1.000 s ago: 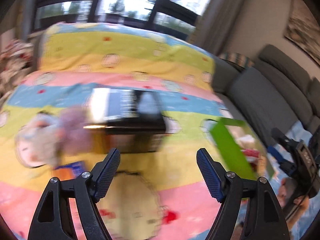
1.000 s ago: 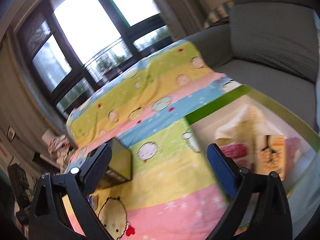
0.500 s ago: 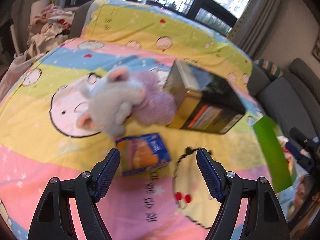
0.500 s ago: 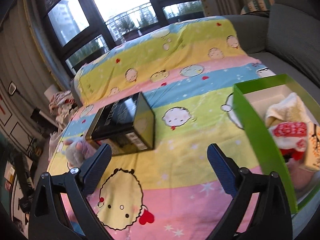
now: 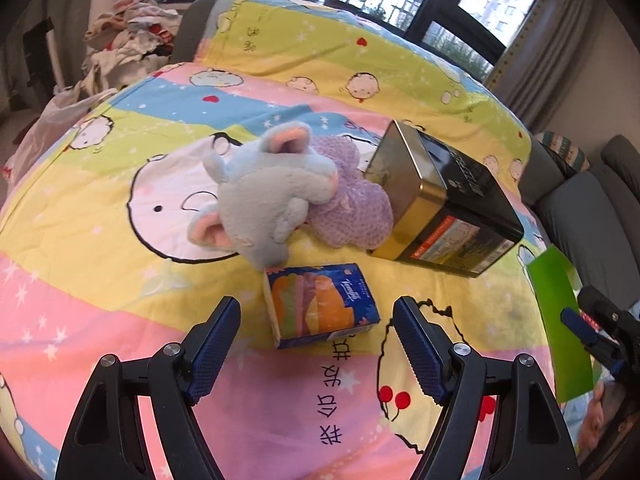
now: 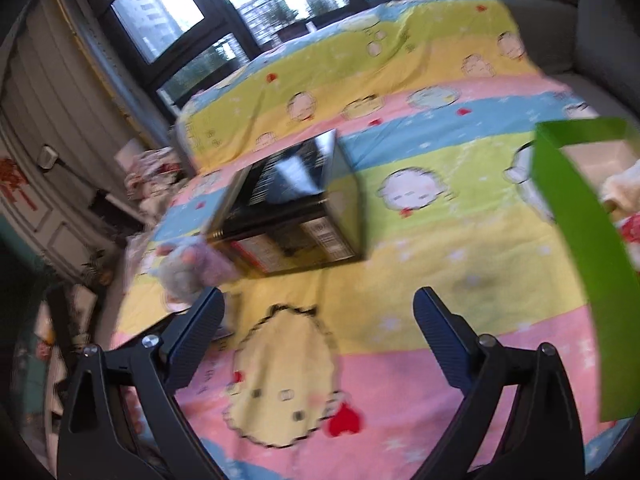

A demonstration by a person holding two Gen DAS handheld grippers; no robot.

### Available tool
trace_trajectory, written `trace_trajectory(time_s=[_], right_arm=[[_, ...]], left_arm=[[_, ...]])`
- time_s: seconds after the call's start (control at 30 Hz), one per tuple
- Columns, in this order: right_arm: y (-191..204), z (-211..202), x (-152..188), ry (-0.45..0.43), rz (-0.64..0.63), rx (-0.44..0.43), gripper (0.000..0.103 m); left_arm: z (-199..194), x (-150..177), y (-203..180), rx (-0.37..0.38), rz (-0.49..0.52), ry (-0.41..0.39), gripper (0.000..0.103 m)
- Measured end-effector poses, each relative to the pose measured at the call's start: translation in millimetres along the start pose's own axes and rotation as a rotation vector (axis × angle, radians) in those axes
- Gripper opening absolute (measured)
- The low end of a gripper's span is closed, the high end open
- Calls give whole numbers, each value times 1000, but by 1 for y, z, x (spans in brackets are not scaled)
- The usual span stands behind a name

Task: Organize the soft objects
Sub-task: 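Move the right tool to the blue tissue pack on the bedspread, then close the right gripper on the tissue pack and lift it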

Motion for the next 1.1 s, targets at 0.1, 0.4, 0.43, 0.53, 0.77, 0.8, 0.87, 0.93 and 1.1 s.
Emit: trace_trajectory(time_s=[0.1,0.4,0.43,0.53,0.77,0.8,0.87,0.93,1.1], right_arm=[[22,14,2,61,-11,-108,86],[100,103,-9,278,-100,-147,63],[104,113,-10,304,-107,-143,57],[107,143,-11,379,-92,-127,54],[104,177,-1,484,-73,-128,39],[101,175,0,478,-65,-131,37],[100,167,4,455,-64,-139,37],[97,155,4,429,-68,-146,37],[85,108,-11,335,-74,-154,37]], left_arm=[[-3,-1,3,-2,0,-2,79],[14,-1,17,71,-66,71,79],[17,-1,17,57,-63,78,79],[25,0,17,33,-60,99,72],[35,3,10,38,-30,138,42],[33,4,7,34,-19,133,42],[26,6,0,33,2,117,42],[19,7,-9,29,31,103,42],[-7,4,-51,24,125,13,42]])
Point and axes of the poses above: each gripper's, at about its wrist camera, not at the fingertips, and z roughly the way its jaws point, y to its left, x to its underside, the point moved 5 cm from there along z, roughly the way its jaws point, and after that the axes turned 14 degrees about y, right-handed, at the moved point
